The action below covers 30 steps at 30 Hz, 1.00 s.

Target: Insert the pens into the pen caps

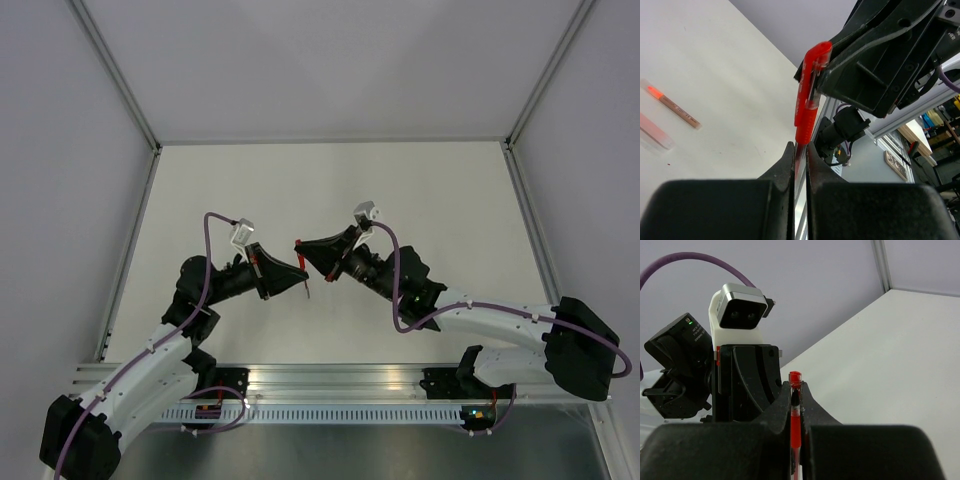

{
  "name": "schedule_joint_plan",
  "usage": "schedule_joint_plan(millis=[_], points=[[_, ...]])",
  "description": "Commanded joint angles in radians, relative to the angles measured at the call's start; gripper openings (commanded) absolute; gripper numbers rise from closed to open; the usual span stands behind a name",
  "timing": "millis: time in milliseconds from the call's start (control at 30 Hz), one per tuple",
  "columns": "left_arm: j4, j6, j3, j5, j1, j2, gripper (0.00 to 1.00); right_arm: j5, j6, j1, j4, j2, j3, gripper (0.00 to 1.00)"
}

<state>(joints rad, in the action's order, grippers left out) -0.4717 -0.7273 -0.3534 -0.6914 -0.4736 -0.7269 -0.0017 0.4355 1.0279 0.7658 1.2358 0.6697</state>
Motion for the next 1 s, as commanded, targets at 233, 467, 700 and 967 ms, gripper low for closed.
schedule_joint_plan(millis=[233,467,700,967], points=[[-0.216,-0.032,-0.105,0.277,0.036,0.007,0.02,-0.146,0.088,0.083,-0.101,0.018,-0.119,0.00],[-0.180,-0.008,-0.119,0.187,0.036,0.009,0.02,0.003,0.011,0.083,-0.353,-0.062,0.068,0.00],[0.018,0.075,-0.167,0.066,0.036,-0.046,0.62,0.207,-0.046,-0.017,-0.680,-0.056,0.310,0.00],[0.007,0.114,-0.065,0.180,0.035,-0.094,1.00,0.201,-0.047,-0.288,-0.895,0.031,0.358,0.00]])
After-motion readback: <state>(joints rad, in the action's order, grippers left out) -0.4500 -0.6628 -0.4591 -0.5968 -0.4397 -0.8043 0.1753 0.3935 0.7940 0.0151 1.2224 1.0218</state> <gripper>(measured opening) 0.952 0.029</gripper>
